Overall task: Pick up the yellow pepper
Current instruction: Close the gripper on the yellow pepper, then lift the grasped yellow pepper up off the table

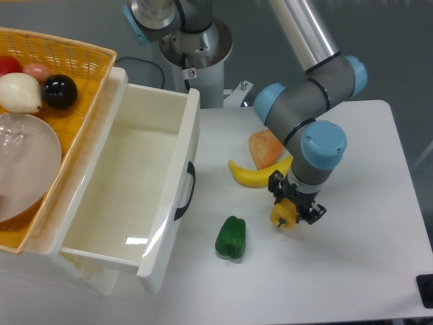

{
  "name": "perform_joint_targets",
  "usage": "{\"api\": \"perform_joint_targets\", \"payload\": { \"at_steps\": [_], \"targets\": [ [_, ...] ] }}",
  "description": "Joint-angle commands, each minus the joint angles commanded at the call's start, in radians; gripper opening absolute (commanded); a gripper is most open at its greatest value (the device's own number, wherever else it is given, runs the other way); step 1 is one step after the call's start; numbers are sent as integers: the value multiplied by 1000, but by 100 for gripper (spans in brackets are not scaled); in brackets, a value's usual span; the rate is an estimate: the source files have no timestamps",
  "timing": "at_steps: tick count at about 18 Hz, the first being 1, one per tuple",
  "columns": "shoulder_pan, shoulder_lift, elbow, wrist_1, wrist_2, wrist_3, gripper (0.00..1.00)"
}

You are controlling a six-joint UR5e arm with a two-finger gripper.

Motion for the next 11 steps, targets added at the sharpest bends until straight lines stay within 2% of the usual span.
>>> {"api": "perform_joint_targets", "payload": {
  "at_steps": [6,11],
  "targets": [
    [-29,94,-1,-60,-2,58,20],
    [-92,149,-3,-109,0,91,20]
  ]
}}
